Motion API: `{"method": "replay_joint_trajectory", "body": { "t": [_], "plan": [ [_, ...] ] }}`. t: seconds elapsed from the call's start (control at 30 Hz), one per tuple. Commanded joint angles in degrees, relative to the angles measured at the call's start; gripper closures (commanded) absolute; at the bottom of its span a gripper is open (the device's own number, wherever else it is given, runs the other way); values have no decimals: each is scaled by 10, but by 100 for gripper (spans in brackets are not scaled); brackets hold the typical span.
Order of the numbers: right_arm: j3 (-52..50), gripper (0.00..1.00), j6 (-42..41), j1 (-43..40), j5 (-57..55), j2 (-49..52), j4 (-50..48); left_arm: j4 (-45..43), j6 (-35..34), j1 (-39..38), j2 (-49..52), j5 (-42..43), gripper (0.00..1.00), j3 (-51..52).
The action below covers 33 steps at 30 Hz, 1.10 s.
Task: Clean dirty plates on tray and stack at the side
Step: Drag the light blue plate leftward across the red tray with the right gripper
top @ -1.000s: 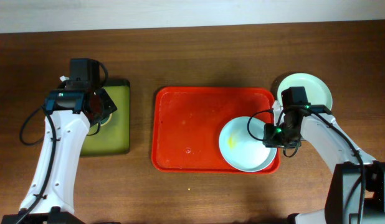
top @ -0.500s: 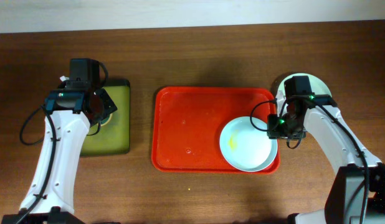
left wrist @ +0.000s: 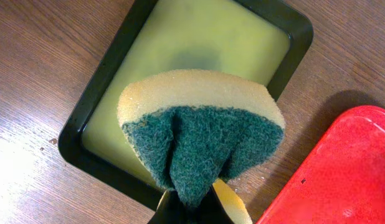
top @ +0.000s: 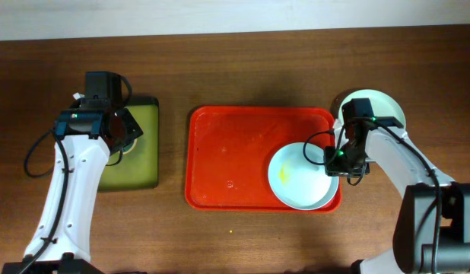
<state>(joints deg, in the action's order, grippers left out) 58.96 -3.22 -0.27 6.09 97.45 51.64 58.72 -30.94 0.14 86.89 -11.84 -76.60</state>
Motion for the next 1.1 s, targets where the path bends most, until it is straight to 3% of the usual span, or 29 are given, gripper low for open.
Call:
{"method": "replay_joint_trajectory", "body": {
  "t": [0.0,0.23,0.43,0.5,0.53,0.57,0.63,0.93,1.07],
  "plan": [
    [-9,65,-2,3,7,16,0,-1,-3,1,3,3,100,4],
    [-8,65,-2,3,24,17,-2,-2,-3,1,3,3,100,4],
    [-9,67,-2,27,161,17,-3,-2,-3,1,3,5,100,4],
    [-9,66,-3,56,130,17,-14,-2,-3,1,3,5,100,4],
    [-9,57,-17,68,96,17,-19,-2,-3,1,3,5,100,4],
    [-9,54,-67,79,31,17,-24,-1,-3,1,3,5,100,4],
    [-9,55,-105,82,-14,17,-28,-1,-3,1,3,5,100,4],
    [-22,56,-90,70,4,43,-43,-1,-3,1,3,5,100,4],
    [-26,64,-91,70,38,60,-65,-2,-3,1,3,5,100,4]
  ]
}}
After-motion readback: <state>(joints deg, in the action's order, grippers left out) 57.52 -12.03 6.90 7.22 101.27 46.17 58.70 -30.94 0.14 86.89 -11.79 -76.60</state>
